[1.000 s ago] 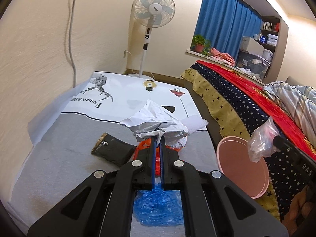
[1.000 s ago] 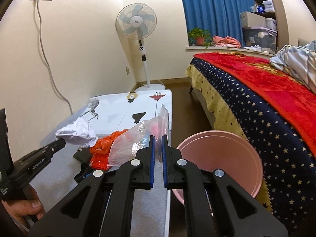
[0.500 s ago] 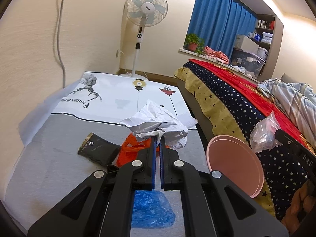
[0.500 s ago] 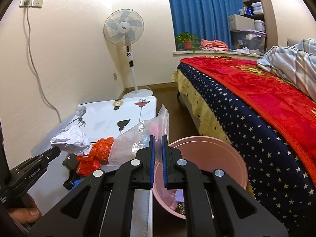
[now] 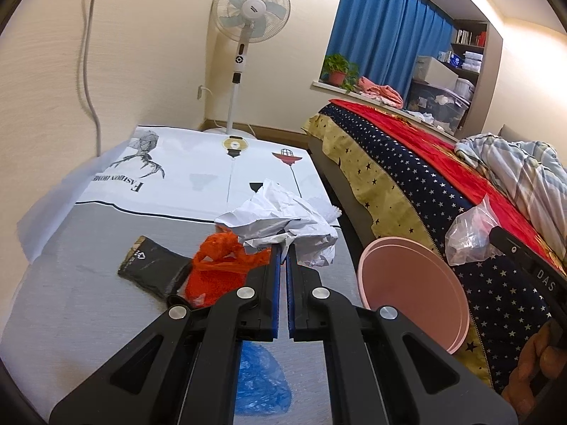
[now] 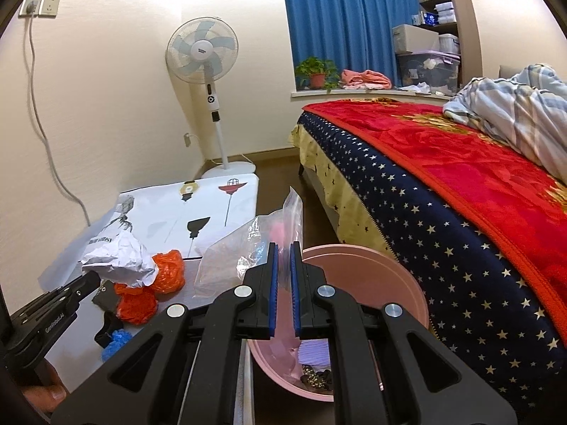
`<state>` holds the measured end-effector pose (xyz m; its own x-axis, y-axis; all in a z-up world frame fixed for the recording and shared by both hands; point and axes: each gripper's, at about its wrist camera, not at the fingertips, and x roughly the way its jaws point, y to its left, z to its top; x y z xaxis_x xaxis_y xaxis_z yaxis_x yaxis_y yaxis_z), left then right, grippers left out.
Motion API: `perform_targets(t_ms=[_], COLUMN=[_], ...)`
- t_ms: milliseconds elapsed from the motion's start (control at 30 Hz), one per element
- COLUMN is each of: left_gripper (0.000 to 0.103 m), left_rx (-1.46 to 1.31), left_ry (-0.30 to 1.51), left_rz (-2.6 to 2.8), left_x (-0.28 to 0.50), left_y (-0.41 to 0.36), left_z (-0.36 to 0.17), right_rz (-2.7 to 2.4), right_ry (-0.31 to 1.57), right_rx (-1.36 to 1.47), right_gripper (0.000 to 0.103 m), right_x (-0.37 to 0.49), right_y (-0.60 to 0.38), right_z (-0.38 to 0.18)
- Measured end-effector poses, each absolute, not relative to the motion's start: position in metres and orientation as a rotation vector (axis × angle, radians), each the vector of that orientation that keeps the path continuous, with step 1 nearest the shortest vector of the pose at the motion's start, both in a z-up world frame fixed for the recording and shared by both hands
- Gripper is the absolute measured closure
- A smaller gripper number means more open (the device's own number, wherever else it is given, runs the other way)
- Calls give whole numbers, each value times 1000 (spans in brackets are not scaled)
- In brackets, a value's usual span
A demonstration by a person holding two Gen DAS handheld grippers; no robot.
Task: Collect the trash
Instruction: 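Carry the plastic bag over the bin with the right tool while the left tool lifts the paper, then open the right tool over the bin while the left tool carries the white paper there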
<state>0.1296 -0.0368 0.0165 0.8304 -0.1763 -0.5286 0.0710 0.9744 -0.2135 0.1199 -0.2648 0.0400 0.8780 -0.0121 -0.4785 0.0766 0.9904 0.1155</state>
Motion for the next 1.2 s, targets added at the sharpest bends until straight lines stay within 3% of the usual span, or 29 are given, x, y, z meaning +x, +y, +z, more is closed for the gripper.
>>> perform_targets(t_ms=[1200], left_gripper=[100], left_rx=[-138], left_ry=[656], left_rz=[-316], left_x=[164], left_y=[-140], left_z=[-10], right_rz=[-257], right_ry=[559], right_rx=[198], right_gripper=[96], right_x=[135], right_y=[-324], right_z=[20])
